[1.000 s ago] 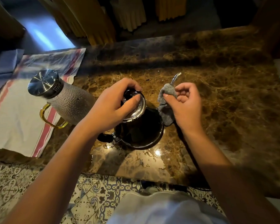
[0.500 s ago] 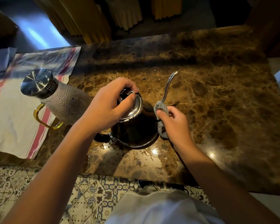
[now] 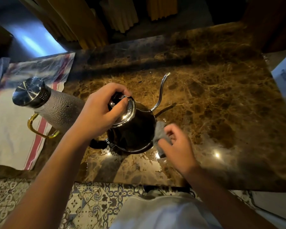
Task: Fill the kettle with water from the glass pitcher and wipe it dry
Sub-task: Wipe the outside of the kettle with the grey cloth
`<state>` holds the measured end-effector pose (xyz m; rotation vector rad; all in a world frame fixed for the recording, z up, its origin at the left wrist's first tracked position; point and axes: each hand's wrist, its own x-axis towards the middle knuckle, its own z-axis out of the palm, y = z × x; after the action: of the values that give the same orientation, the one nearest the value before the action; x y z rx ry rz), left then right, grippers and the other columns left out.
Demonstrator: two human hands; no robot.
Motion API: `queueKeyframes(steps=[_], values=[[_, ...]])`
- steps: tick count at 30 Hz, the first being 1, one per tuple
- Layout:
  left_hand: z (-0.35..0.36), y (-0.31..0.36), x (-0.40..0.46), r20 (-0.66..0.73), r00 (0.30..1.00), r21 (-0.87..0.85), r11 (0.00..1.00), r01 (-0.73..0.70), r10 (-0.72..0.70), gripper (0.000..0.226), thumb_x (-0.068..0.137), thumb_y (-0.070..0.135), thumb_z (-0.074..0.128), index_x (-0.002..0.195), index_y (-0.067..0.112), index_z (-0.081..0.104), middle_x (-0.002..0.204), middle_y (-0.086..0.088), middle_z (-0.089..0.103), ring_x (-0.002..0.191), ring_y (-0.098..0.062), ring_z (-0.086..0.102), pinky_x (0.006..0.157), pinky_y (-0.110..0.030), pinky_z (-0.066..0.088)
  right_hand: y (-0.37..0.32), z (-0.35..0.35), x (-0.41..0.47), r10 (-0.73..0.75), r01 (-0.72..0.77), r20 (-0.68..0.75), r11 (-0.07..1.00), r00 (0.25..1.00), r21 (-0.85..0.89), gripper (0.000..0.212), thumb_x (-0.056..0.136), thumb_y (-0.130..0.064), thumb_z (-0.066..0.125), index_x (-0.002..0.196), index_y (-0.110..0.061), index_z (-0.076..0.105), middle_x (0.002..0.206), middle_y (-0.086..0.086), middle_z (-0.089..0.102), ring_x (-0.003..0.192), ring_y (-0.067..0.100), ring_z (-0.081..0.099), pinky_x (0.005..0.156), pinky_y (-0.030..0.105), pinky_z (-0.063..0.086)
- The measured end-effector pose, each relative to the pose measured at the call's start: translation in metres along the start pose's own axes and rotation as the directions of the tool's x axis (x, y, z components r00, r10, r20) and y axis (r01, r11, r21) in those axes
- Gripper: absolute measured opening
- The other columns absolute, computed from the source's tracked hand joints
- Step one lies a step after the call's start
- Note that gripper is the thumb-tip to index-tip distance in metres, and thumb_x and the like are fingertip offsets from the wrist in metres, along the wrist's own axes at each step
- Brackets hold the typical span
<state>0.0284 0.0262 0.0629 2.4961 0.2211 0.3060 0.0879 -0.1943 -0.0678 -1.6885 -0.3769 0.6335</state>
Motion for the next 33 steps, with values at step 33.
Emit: queueKeyframes(steps=[33], values=[[0.0,0.001,0.0,-0.006,0.999,-0.031,0.999,0.035,-0.035,0.022,0.098,0.024,0.059,0.119,0.021,0.062,0.117,0.006,0.068,0.107,-0.009,0.065,0.086,-0.018,0.051,0.016,-0.007,0.014,-0.262,0.23,0.032,0.775,0.964,-0.588,0.044,0.078,-0.023,0.076,0.117,-0.03,0.059,0.091,-0.016,0.049,0.088,0.009,0.048,0.075,0.031,0.043]])
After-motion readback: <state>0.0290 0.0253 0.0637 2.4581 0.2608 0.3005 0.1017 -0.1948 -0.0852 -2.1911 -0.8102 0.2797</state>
